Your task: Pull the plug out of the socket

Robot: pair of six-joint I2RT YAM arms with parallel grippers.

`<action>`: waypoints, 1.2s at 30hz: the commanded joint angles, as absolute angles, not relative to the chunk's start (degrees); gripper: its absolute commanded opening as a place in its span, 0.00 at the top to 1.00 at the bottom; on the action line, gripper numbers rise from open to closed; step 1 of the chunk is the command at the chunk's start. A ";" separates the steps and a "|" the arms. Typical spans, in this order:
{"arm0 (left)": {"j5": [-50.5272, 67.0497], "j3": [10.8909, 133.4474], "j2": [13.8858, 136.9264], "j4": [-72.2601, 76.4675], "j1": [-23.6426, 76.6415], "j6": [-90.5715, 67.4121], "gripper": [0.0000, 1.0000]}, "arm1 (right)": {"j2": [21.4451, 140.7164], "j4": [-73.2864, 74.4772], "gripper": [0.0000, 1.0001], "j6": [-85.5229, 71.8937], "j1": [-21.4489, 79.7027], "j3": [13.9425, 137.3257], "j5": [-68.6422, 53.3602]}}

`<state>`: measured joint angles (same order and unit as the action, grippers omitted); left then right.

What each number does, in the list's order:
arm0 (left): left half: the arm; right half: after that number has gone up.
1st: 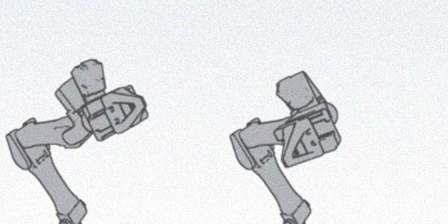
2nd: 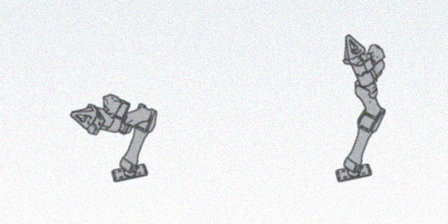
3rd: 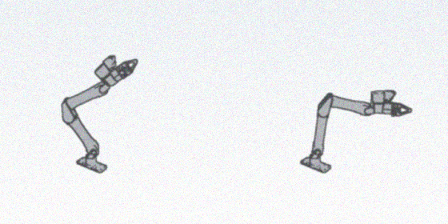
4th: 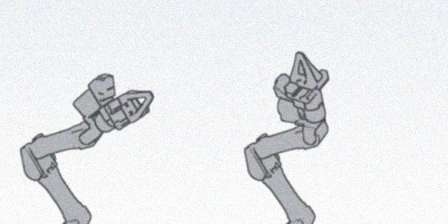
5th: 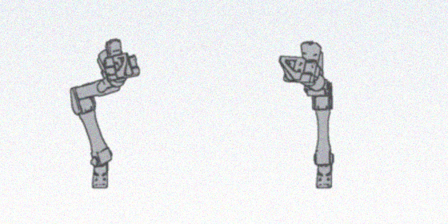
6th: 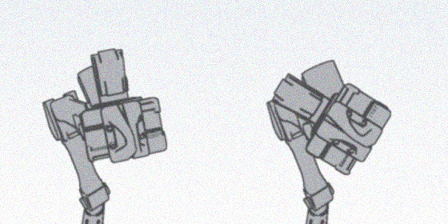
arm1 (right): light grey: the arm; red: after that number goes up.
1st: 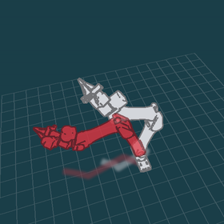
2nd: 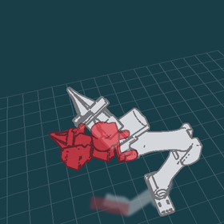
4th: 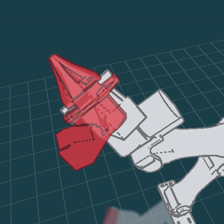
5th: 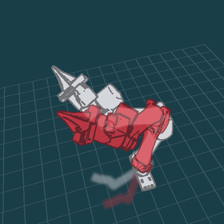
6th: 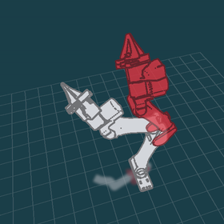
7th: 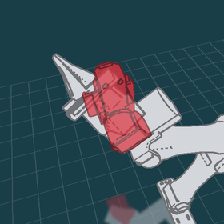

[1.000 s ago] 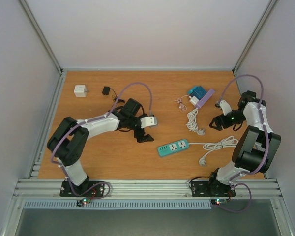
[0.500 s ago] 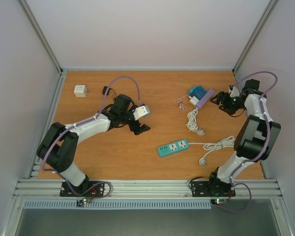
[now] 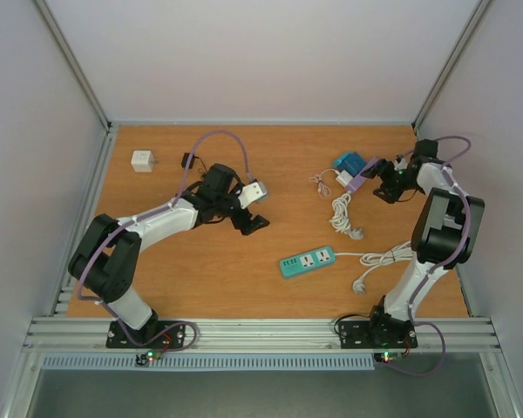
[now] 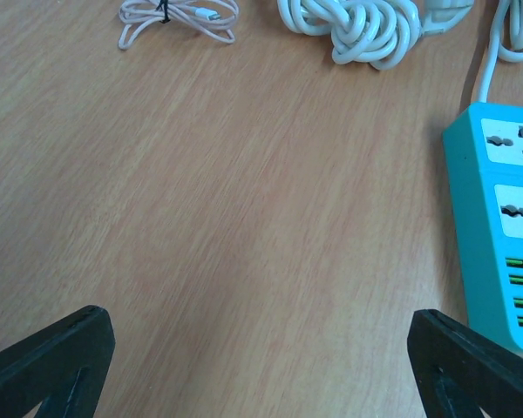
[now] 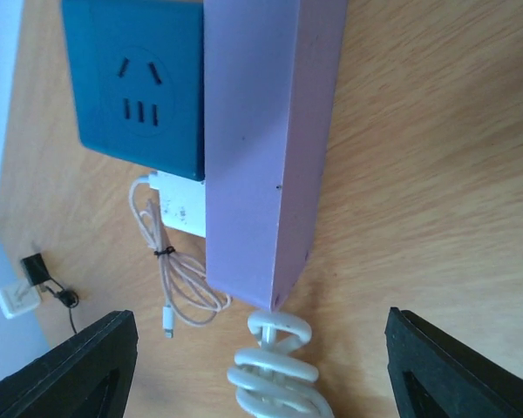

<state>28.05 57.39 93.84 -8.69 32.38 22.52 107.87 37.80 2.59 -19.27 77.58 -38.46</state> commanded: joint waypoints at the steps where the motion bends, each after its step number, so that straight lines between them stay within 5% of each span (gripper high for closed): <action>1: 28.10 58.99 95.05 -6.93 32.43 21.56 0.06 | 110.05 35.55 0.22 -4.94 -16.19 79.45 -34.48; 15: 27.17 61.20 96.77 -8.77 32.43 21.95 0.06 | 116.69 30.62 0.37 -10.64 -13.26 80.98 -38.41; 36: 28.95 73.29 107.76 -8.35 32.81 11.84 0.08 | 117.51 5.44 0.36 -26.74 -2.11 70.17 -48.49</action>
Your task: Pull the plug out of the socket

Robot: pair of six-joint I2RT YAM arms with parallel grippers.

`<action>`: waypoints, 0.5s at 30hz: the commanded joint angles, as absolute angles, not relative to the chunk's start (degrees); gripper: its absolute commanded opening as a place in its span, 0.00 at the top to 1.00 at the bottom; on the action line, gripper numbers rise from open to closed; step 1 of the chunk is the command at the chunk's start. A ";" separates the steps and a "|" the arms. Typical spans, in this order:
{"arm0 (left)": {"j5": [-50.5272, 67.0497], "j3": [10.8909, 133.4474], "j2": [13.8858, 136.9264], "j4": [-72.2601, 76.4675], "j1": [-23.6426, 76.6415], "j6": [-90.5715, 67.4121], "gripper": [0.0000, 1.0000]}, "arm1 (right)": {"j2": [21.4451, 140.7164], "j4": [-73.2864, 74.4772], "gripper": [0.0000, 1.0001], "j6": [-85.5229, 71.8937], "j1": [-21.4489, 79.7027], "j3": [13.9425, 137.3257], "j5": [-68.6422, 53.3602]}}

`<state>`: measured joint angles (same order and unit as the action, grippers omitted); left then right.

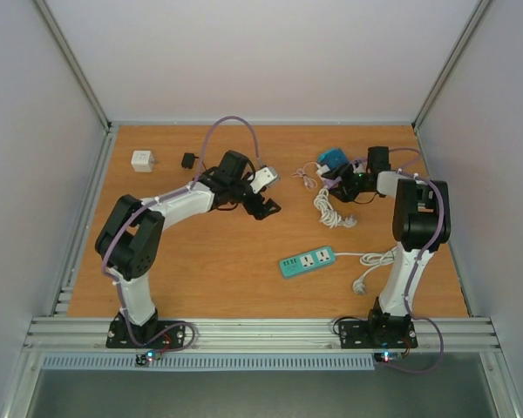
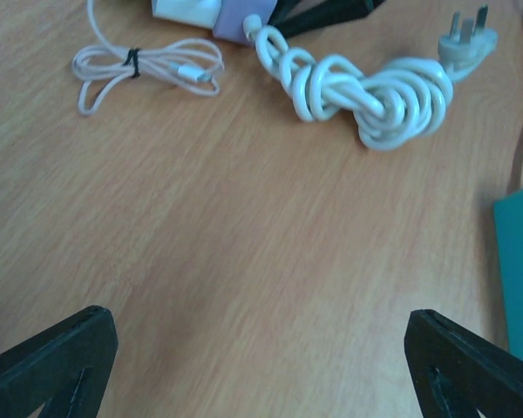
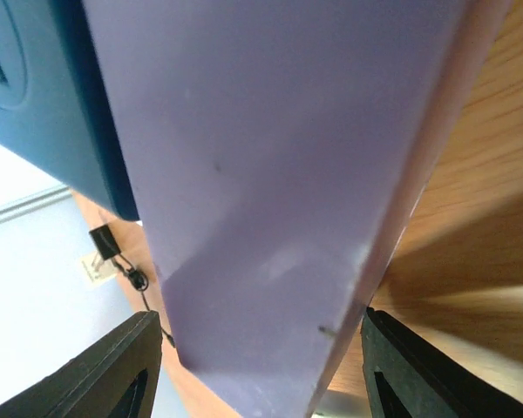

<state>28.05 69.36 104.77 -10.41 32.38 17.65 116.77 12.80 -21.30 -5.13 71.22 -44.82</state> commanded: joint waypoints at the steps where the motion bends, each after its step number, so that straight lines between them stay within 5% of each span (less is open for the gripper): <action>1: 28.72 74.09 108.52 -8.02 32.86 10.30 0.08 | 117.52 4.77 0.36 -26.92 -1.55 70.22 -48.56; 15: 24.22 83.68 119.77 -0.60 38.32 -8.65 0.07 | 112.44 7.18 0.31 -21.49 -2.49 69.46 -50.19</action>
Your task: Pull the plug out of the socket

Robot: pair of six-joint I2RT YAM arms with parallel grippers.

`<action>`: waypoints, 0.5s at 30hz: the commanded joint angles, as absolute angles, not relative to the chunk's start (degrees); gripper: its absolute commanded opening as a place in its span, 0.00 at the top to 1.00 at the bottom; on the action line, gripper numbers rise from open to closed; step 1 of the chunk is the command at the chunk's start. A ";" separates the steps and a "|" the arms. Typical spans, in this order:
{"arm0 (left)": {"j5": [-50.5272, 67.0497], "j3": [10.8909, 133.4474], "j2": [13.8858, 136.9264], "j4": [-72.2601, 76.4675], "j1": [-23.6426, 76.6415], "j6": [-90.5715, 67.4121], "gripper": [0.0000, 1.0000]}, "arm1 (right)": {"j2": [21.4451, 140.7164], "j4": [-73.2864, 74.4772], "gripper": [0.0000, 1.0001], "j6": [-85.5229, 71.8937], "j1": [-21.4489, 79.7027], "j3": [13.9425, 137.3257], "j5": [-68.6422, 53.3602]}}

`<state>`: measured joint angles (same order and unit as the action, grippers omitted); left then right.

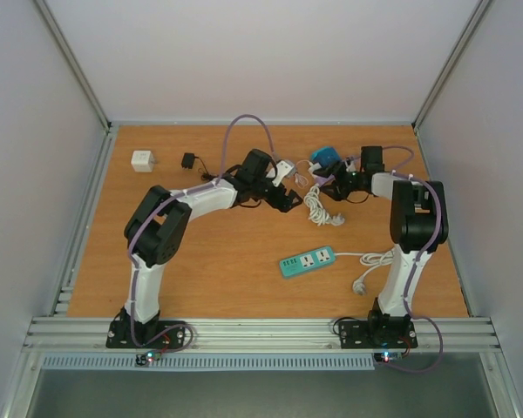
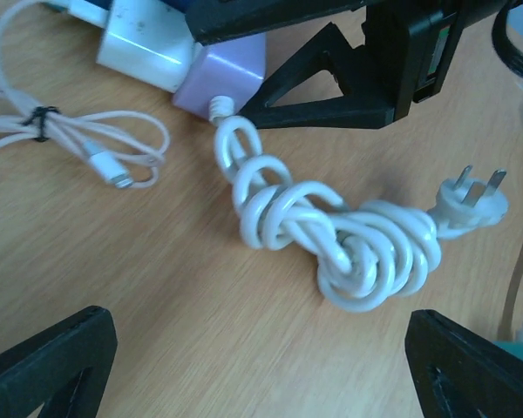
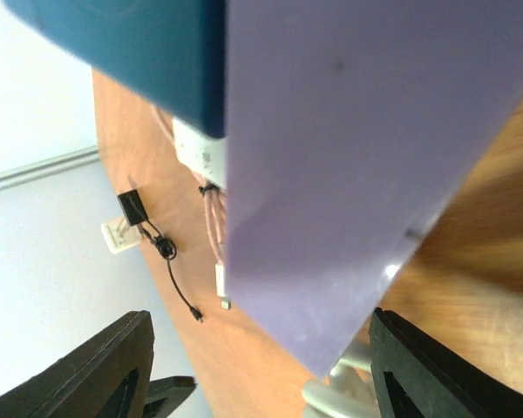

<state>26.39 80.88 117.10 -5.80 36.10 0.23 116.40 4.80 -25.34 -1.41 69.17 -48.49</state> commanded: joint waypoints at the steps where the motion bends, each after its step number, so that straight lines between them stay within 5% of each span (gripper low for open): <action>1: 23.30 84.28 120.41 0.31 38.86 -9.74 0.05 | 112.10 8.20 0.30 -20.44 -3.12 69.66 -50.17; 15: 4.90 96.20 133.32 -7.06 44.54 -19.01 0.03 | 108.13 22.47 0.28 -7.51 -11.99 71.79 -48.44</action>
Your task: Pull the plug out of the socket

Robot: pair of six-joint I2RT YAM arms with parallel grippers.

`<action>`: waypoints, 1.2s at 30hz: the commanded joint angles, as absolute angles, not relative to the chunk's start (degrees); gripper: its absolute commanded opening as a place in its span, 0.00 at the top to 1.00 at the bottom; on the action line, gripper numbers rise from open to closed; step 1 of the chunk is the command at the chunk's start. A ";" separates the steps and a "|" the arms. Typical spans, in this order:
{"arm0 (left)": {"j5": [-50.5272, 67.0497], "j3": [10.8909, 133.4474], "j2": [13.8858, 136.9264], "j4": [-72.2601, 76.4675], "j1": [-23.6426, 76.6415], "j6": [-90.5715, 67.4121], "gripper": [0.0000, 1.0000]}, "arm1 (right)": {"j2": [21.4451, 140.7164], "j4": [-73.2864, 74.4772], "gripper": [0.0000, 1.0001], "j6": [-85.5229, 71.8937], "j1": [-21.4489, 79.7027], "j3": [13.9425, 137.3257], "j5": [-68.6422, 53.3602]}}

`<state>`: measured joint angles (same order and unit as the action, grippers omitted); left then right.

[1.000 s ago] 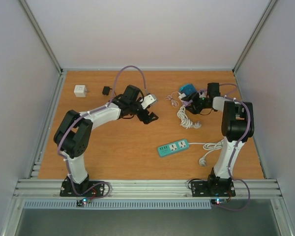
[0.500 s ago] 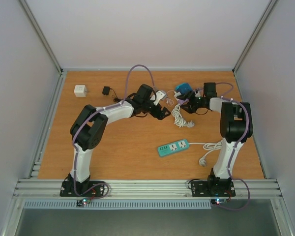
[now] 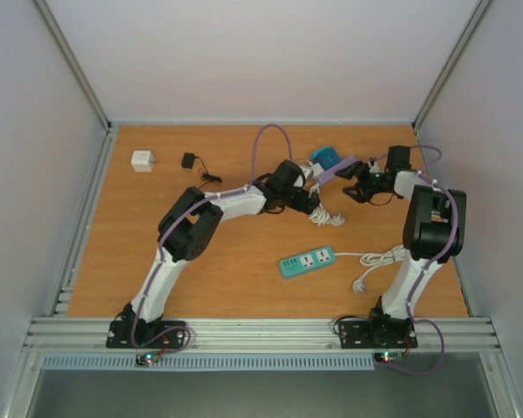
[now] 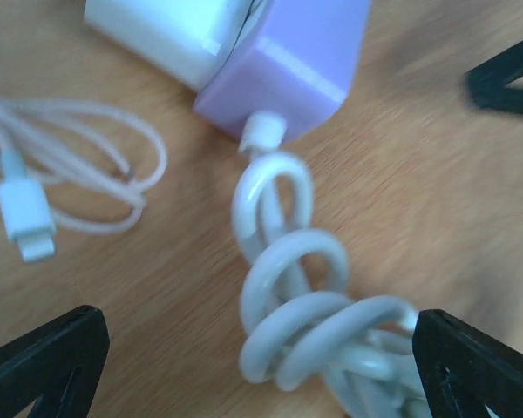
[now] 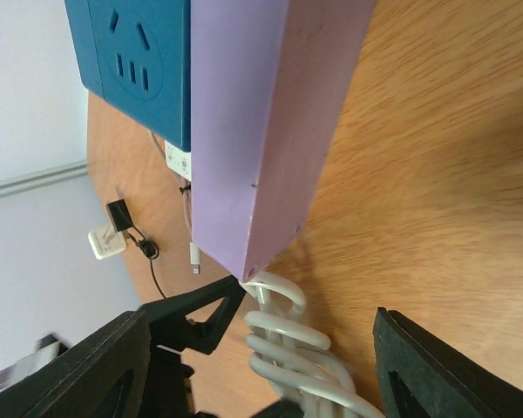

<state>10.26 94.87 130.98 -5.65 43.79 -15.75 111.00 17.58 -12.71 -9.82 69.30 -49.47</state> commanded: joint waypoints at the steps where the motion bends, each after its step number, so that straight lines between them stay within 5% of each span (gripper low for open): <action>1: 4.23 96.49 133.75 -7.18 44.88 -19.00 0.04 | 107.90 22.90 0.28 -7.11 -12.61 71.95 -48.19; 11: -6.61 101.22 137.02 -15.52 46.87 -11.83 0.21 | 106.47 24.69 0.28 -2.86 -15.32 73.28 -45.95; 26: -1.29 83.71 124.90 -13.96 40.52 3.23 0.50 | 107.32 27.58 0.28 3.35 -15.32 75.85 -45.78; 36: 3.54 68.22 113.48 -13.40 34.55 14.92 0.55 | 108.08 29.87 0.33 6.48 -13.32 76.88 -47.66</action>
<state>2.09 74.35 116.27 -7.90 37.10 7.33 108.47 27.83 3.68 -14.90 74.63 -46.17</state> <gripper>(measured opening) 0.454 0.679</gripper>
